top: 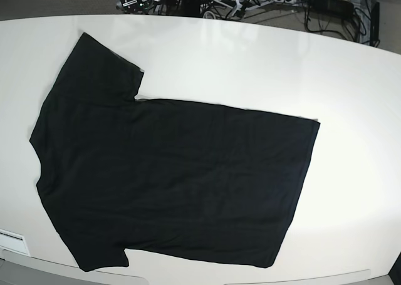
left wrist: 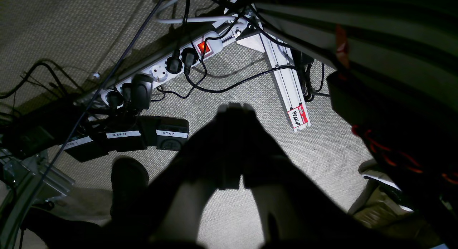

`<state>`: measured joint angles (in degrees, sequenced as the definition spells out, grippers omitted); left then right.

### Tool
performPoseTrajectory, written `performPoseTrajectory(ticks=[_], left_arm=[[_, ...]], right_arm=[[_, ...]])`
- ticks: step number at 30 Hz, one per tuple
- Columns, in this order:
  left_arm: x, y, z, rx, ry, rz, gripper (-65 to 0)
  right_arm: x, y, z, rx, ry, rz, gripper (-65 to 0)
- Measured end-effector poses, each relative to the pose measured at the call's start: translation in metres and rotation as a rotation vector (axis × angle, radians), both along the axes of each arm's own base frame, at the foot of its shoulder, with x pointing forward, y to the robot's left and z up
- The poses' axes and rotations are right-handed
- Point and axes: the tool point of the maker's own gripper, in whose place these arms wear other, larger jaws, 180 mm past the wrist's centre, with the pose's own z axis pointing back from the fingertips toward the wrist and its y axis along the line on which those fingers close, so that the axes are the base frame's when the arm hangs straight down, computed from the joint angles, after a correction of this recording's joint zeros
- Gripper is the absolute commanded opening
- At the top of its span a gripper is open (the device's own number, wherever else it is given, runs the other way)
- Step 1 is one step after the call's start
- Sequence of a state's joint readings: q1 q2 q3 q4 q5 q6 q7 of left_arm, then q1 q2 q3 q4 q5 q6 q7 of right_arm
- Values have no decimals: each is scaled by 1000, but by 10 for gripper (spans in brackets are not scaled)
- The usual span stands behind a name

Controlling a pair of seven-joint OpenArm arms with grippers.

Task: Fold the T-shirt properly

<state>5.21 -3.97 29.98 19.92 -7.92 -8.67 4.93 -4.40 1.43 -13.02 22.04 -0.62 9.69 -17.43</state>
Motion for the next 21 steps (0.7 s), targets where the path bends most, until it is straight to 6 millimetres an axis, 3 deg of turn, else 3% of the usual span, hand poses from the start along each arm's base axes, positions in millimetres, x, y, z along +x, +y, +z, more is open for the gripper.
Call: performPoseTrajectory(ticks=[15, 21], left_arm=[[0, 0, 0, 0, 0, 0, -650], [9, 1, 4, 14, 18, -64, -650]], right_arm=[[0, 0, 0, 0, 0, 0, -650], [7, 3, 8, 26, 43, 38, -650]])
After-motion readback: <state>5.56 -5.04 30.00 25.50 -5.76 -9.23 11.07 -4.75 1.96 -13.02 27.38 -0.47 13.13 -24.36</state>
